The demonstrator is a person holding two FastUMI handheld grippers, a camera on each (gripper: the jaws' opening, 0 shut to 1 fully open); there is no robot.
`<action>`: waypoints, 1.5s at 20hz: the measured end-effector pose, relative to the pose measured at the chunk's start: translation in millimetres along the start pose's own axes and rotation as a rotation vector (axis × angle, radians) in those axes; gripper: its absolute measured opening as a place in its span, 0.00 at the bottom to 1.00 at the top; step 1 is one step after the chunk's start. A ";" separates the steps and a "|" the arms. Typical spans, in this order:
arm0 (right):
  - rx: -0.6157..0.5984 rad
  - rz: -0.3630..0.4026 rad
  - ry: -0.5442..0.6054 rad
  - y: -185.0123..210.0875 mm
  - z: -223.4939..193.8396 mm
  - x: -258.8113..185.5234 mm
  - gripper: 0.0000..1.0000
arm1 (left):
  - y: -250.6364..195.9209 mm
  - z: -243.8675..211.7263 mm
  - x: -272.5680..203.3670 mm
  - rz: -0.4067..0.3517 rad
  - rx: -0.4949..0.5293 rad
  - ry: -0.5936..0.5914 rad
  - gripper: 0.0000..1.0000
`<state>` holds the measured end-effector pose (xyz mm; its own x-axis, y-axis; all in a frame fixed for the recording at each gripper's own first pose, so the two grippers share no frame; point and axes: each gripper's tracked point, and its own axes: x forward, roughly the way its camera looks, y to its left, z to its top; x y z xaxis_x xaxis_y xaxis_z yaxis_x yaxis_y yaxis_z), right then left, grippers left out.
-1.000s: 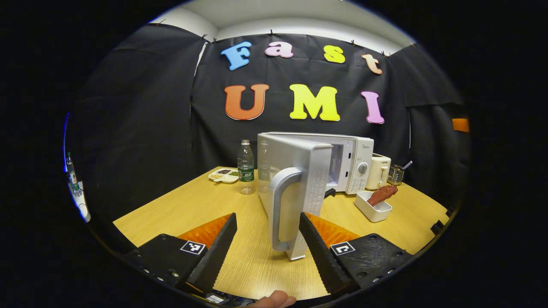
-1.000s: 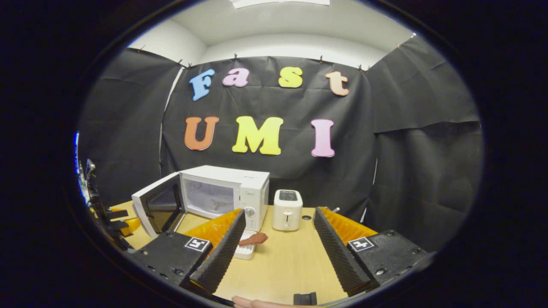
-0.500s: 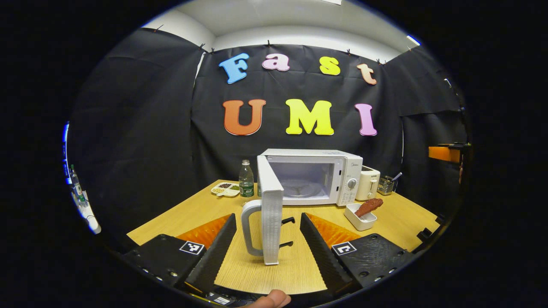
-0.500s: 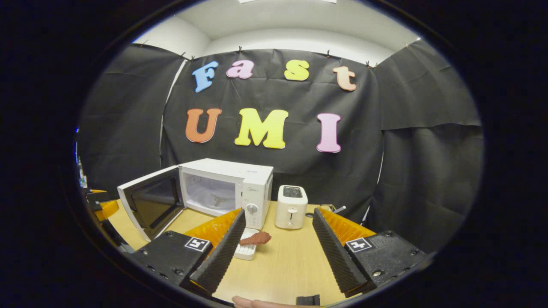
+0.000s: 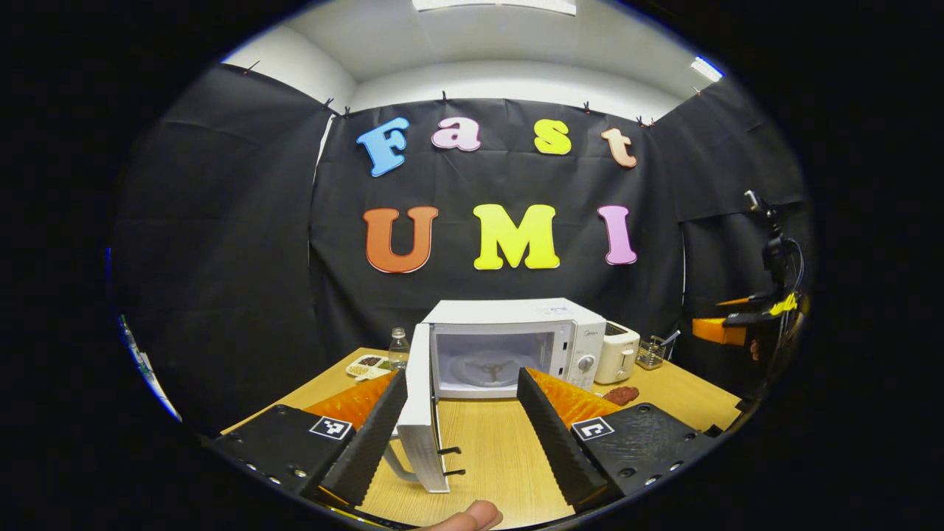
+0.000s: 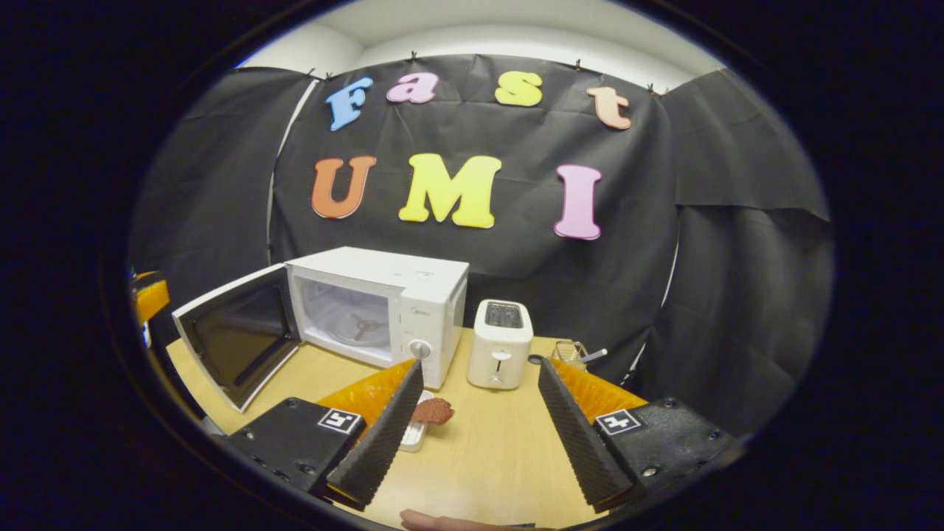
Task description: Open the microwave oven with the left hand, put the food in, and close the microwave oven.
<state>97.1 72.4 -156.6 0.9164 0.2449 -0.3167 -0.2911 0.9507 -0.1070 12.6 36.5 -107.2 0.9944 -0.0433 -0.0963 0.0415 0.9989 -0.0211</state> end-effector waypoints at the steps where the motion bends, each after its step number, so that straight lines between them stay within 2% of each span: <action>1: 0.003 0.013 0.024 -1.1 -4.3 10.7 1.00 | -3.6 5.9 3.9 -0.004 -0.009 -0.006 0.92; 3: 0.007 0.042 0.076 -1.6 -14.7 31.7 1.00 | -10.3 14.3 9.6 -0.013 -0.028 -0.015 0.92; 4: 0.013 0.058 0.107 -0.7 -22.3 42.6 0.94 | -9.7 21.6 12.7 -0.012 -0.031 -0.026 0.92; 5: 0.025 0.075 0.141 0.3 -31.2 54.0 0.95 | -8.5 27.2 15.4 -0.003 -0.029 -0.038 0.92; 6: 0.042 0.094 0.180 0.9 -41.4 65.4 1.00 | -6.5 32.8 19.1 0.008 -0.023 -0.051 0.92; 10: 0.156 0.178 0.336 14.0 -84.3 103.5 1.00 | -6.8 42.5 26.9 0.020 -0.002 -0.078 0.92; 11: 0.192 0.184 0.377 14.8 -95.5 110.9 0.94 | -9.1 42.4 29.6 0.010 -0.006 -0.077 0.92; 12: 0.226 0.196 0.418 16.9 -107.6 116.0 0.99 | -13.0 40.2 31.6 -0.005 -0.014 -0.069 0.92; 13: 0.260 0.207 0.458 19.4 -117.5 121.8 0.89 | -15.6 37.8 33.2 -0.016 -0.022 -0.061 0.92; 14: 0.291 0.224 0.481 24.3 -124.0 126.4 0.82 | -15.1 36.4 34.3 -0.021 -0.027 -0.057 0.92; 15: 0.305 0.242 0.496 27.4 -128.5 132.0 0.94 | -14.2 34.5 35.8 -0.022 -0.032 -0.051 0.92; 16: 0.312 0.256 0.512 30.7 -133.2 135.1 0.94 | -12.5 32.4 37.2 -0.018 -0.034 -0.046 0.82; 17: 0.316 0.266 0.527 32.9 -137.0 139.0 0.81 | -10.1 31.6 38.5 -0.013 -0.033 -0.043 0.92; 19: 0.328 0.296 0.561 40.9 -143.6 141.7 0.79 | -5.3 25.6 40.9 0.005 -0.027 -0.034 0.92; 20: 0.333 0.313 0.573 46.2 -146.5 144.3 0.89 | -4.2 24.2 40.4 0.013 -0.025 -0.030 0.92; 21: 0.342 0.325 0.590 49.5 -149.3 146.9 0.75 | -3.2 22.0 40.5 0.016 -0.023 -0.025 0.82; 22: 0.359 0.332 0.602 52.8 -152.6 149.1 0.67 | -1.8 18.5 40.4 0.018 -0.024 -0.019 0.92; 23: 0.373 0.343 0.618 56.1 -156.3 151.5 0.64 | -1.3 16.5 40.3 0.017 -0.026 -0.013 0.92; 24: 0.398 0.364 0.626 61.9 -157.9 151.5 0.50 | -0.6 15.6 39.1 0.018 -0.027 -0.008 0.92; 25: 0.426 0.387 0.634 67.6 -159.0 151.6 0.58 | 0.7 14.5 39.0 0.020 -0.026 -0.004 0.92; 26: 0.453 0.401 0.637 72.3 -159.8 151.4 0.45 | 2.2 12.8 39.0 0.022 -0.026 -0.003 0.92; 27: 0.464 0.414 0.628 73.8 -156.8 150.8 0.25 | 2.3 11.3 38.3 0.022 -0.026 -0.003 0.92; 28: 0.454 0.449 0.618 77.7 -153.9 146.4 0.29 | 2.4 10.9 37.6 0.020 -0.027 -0.001 0.92; 29: 0.451 0.469 0.609 80.6 -149.9 143.3 0.13 | 2.3 11.0 36.7 0.017 -0.027 -0.001 0.92; 30: 0.448 0.480 0.605 84.0 -148.5 139.0 0.16 | 2.2 9.8 36.2 0.016 -0.026 0.000 0.92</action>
<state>159.3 158.1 -349.5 0.3848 0.6136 -0.6895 -0.3552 0.7880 0.5030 49.6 37.3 -100.9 0.9950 -0.0273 -0.0964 0.0230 0.9987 -0.0457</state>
